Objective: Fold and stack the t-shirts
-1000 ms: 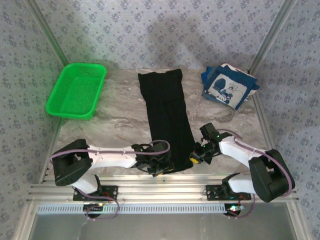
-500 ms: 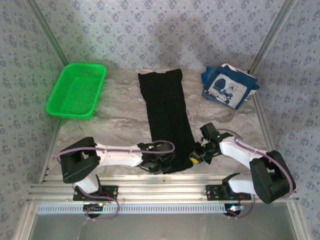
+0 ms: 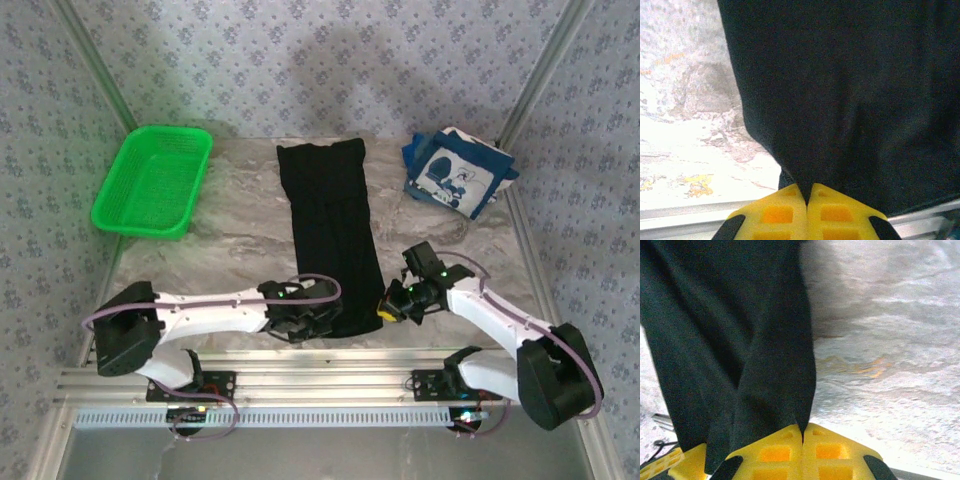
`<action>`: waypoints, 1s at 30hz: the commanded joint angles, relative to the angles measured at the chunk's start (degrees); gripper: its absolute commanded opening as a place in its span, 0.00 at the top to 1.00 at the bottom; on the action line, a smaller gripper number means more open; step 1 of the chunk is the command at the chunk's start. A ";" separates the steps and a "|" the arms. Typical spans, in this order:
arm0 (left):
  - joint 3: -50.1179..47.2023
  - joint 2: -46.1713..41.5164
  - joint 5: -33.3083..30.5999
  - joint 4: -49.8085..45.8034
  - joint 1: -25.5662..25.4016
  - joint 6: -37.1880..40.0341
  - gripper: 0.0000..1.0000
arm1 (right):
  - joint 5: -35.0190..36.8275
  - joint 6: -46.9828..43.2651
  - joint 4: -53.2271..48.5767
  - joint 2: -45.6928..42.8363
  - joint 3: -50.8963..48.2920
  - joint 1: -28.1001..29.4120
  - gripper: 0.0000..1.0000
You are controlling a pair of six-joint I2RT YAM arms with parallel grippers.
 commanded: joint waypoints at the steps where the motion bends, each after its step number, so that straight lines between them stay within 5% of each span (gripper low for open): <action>1: 4.51 -1.82 -3.28 -9.93 1.46 -0.52 1.00 | -0.21 0.51 -3.15 -0.81 5.09 0.35 1.00; 13: 14.08 -6.53 -0.24 -17.63 19.56 16.56 1.00 | 0.18 -7.40 -7.40 14.73 25.89 -2.63 1.00; 30: 27.09 7.97 12.20 -14.49 40.44 33.27 1.00 | 0.95 -14.62 -13.04 42.34 56.81 -7.89 1.00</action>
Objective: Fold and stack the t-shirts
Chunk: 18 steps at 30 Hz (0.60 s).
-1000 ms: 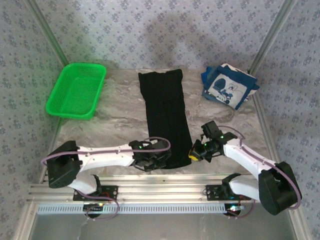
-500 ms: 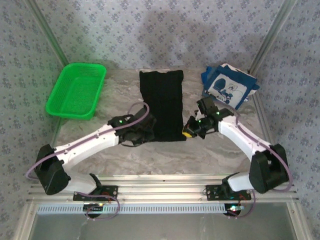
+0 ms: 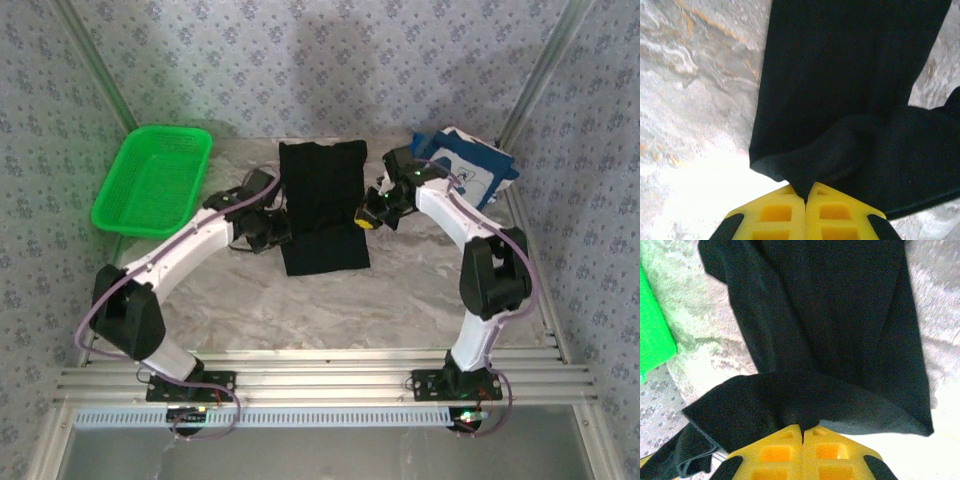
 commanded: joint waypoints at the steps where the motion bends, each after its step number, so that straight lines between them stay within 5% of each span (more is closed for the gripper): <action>1: 4.99 3.53 3.02 -1.47 2.46 5.40 1.00 | 1.86 -2.72 -4.14 4.07 5.46 -1.23 1.00; 18: 17.68 21.47 10.09 1.59 7.97 11.34 1.00 | 3.70 -3.25 -5.41 16.47 16.04 -4.25 1.00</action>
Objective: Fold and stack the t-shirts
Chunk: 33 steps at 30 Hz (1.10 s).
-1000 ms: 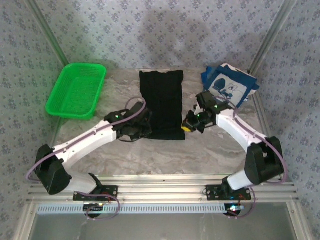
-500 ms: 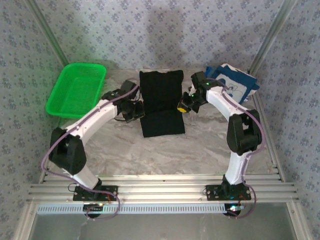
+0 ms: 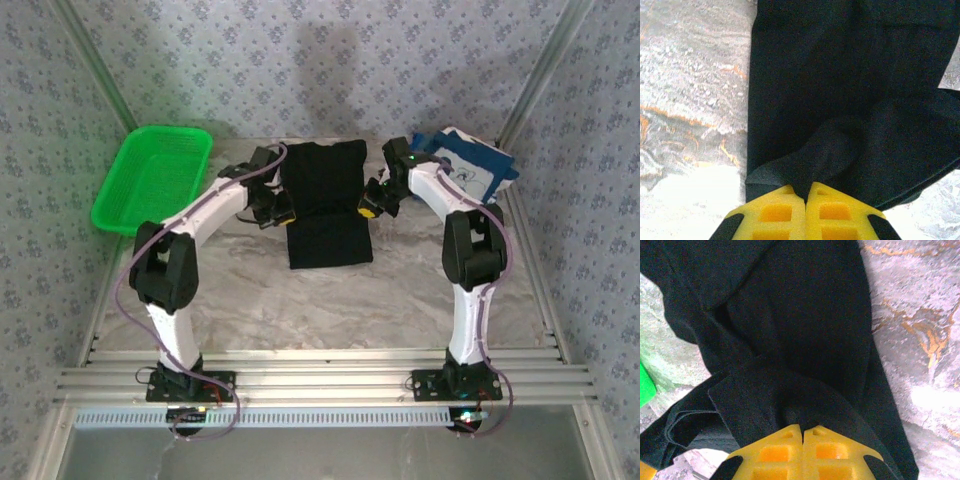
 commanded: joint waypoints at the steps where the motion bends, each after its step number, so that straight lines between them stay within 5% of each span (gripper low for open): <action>1: 4.02 3.04 2.09 0.10 0.84 2.46 1.00 | 1.41 -1.12 -1.71 2.47 3.07 -1.09 1.00; 10: 9.94 10.99 3.71 0.40 2.26 2.96 1.00 | 0.61 -0.41 -1.14 8.94 7.87 -2.63 1.00; 15: 14.67 12.46 6.31 3.05 4.00 -0.60 0.77 | -1.07 1.62 -0.73 13.75 15.18 -4.22 0.97; 18: 23.13 13.84 7.79 1.57 4.10 -0.82 0.63 | -3.54 4.47 1.07 15.47 21.68 -5.70 0.81; 23: 28.38 10.81 8.90 -0.46 4.10 -1.33 0.56 | -5.58 0.84 -4.41 14.11 31.97 -7.32 0.70; 28: 18.72 0.05 7.90 1.56 4.21 -1.39 0.51 | -6.08 -2.78 -4.48 3.09 19.02 -7.28 0.68; 33: 0.28 -14.00 5.93 6.96 4.16 -2.84 0.48 | -8.81 -0.89 5.67 -7.53 -3.64 -4.11 0.87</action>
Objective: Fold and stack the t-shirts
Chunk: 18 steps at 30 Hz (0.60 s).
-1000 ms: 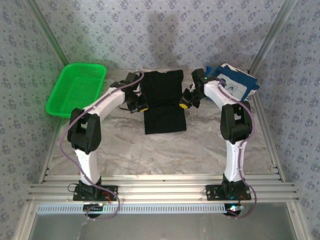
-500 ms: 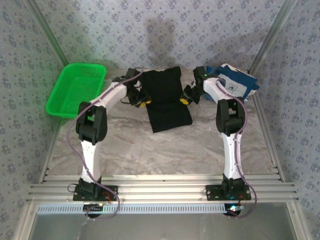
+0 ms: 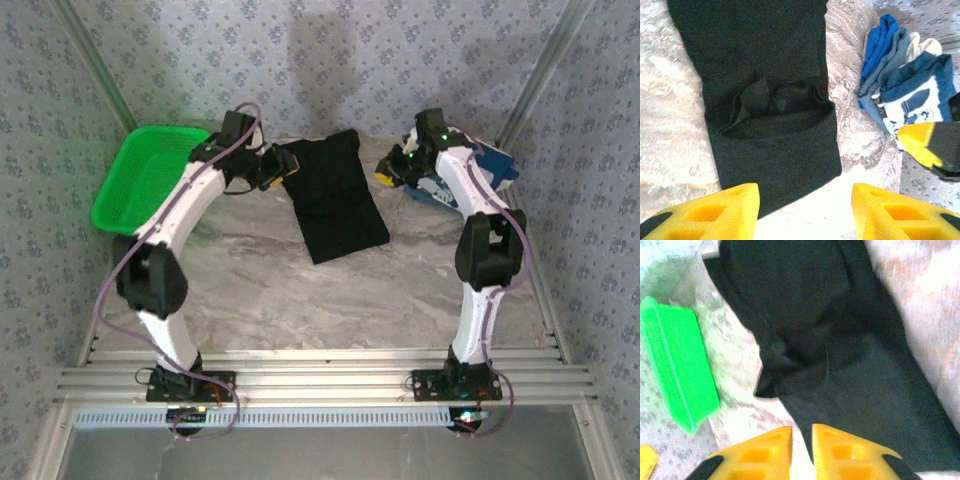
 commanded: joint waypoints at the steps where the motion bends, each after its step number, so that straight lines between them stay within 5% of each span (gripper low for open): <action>1: -10.72 -9.07 -2.14 3.13 -0.25 -1.14 0.48 | -3.27 2.25 7.54 -3.52 -12.60 2.96 0.91; 6: -28.13 -22.47 -6.23 6.51 -0.36 -2.01 0.47 | -4.63 6.92 18.33 0.19 -18.98 6.12 1.00; 18: -48.26 -49.43 -13.00 -3.90 -0.67 -6.25 0.45 | -1.91 13.97 21.69 21.25 3.83 7.36 1.00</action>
